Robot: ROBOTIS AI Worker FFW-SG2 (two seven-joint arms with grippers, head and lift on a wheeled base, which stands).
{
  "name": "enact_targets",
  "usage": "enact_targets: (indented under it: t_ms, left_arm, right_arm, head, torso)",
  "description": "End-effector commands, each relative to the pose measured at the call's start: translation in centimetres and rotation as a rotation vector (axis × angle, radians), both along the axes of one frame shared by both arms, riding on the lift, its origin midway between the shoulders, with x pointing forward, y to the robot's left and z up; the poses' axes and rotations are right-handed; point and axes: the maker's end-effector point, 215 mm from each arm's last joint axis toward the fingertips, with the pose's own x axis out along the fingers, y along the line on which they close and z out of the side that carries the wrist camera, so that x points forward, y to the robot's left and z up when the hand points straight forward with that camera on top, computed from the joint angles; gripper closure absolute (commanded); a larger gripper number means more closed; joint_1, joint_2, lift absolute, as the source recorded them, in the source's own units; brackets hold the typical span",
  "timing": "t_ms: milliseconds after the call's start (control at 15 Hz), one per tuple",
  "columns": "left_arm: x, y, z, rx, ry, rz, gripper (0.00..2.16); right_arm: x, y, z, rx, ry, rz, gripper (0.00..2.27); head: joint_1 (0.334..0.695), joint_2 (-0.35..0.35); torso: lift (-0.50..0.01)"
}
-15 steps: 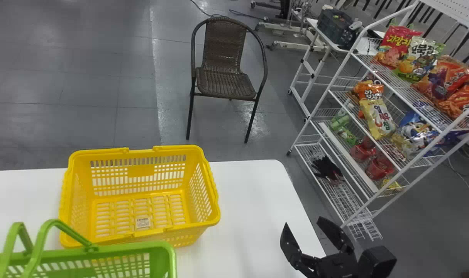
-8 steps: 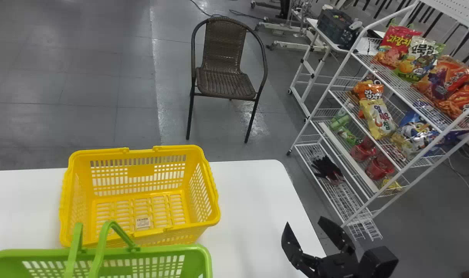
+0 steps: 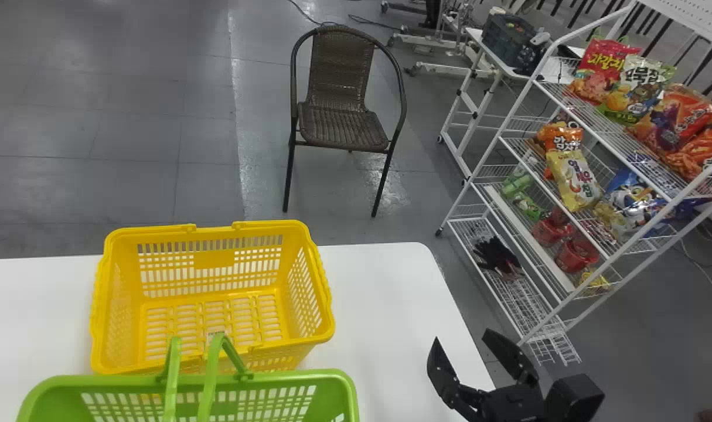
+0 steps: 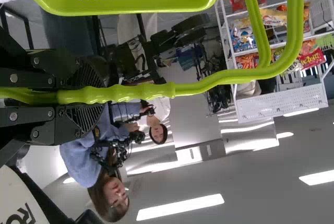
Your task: Grasp handle with right gripper to insert into left gripper then lift and swing left to center
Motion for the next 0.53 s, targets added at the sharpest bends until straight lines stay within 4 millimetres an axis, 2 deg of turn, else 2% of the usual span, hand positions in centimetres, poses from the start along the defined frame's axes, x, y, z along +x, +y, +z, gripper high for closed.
enact_targets:
  t_ms: [0, 467]
  left_arm:
    - [-0.2, -0.9, 0.2, -0.013, 0.003, -0.007, 2.09]
    - [-0.2, -1.9, -0.2, -0.002, 0.011, -0.009, 2.09]
  right_arm:
    - [0.0, 0.0, -0.1, 0.002, -0.001, -0.002, 0.07]
    - [-0.1, -0.2, 0.3, 0.009, -0.017, 0.001, 0.07]
  head:
    - [0.695, -0.350]
    - [0.695, -0.350]
  torso:
    - [0.000]
    - [0.000]
